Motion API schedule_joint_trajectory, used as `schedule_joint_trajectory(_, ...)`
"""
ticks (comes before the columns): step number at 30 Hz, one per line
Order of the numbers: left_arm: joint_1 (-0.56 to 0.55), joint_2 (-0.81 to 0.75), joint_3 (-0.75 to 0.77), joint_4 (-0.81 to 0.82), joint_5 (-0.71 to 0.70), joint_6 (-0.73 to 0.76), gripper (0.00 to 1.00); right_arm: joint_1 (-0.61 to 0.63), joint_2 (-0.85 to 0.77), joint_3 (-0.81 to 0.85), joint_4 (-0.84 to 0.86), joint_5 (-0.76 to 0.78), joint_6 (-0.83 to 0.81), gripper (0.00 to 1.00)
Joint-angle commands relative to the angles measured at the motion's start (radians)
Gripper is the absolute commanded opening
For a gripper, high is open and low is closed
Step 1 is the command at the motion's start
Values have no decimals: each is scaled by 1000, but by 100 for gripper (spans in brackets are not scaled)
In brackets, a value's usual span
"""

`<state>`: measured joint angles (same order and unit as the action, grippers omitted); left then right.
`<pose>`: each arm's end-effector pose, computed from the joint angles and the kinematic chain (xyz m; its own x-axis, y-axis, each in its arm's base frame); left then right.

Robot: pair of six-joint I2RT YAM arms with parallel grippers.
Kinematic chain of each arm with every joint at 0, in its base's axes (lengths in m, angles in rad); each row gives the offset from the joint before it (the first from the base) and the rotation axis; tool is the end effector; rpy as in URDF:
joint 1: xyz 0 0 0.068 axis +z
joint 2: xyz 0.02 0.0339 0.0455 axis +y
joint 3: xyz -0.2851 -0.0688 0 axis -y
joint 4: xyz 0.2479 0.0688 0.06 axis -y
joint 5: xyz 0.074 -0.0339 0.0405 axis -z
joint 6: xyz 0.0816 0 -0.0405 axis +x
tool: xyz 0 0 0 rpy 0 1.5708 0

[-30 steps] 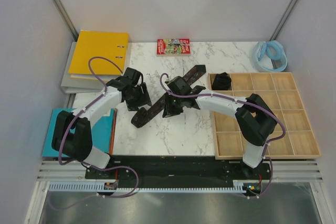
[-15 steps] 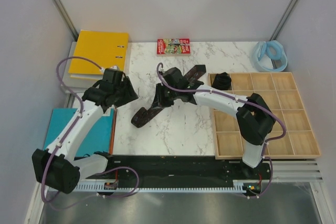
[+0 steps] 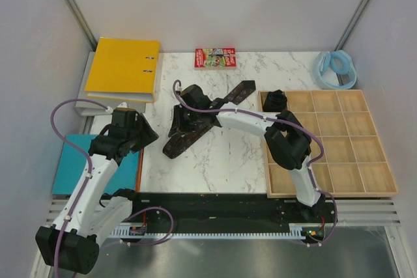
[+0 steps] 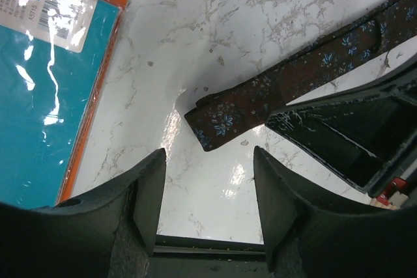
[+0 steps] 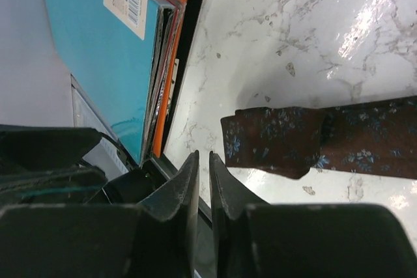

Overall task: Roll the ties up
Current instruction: Roll the tie at the center of the board.

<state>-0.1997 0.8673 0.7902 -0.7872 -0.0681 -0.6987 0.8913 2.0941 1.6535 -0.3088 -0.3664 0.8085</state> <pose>0.1856 -0.0319 0.2534 -0.6703 -0.5191 -0.5303 -0.3611 0.8525 -0.3779 0.3054 0.4246 0.2067 -0.9401 -0.0892 -0.3291 -0.3058 0.6475 0.6980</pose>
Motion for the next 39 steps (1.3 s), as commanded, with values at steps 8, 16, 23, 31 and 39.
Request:
schedule_joint_trajectory(8, 8, -19, -46, 68, 63, -4, 65, -11, 104, 57, 19, -54, 8, 17)
schedule_joint_trajectory(16, 8, -11, -74, 103, 114, -7, 65, -46, 115, -43, 56, -49, -11, 16)
schedule_joint_trajectory(23, 8, -4, -114, 141, 132, -22, 65, -69, 122, -107, 88, -43, -17, 15)
schedule_joint_trajectory(31, -3, 53, -183, 230, 162, -56, 63, -74, 130, -133, 111, -51, -14, 15)
schedule_joint_trajectory(39, -33, 140, -216, 332, 174, -93, 61, -75, 126, -146, 123, -57, -9, 15)
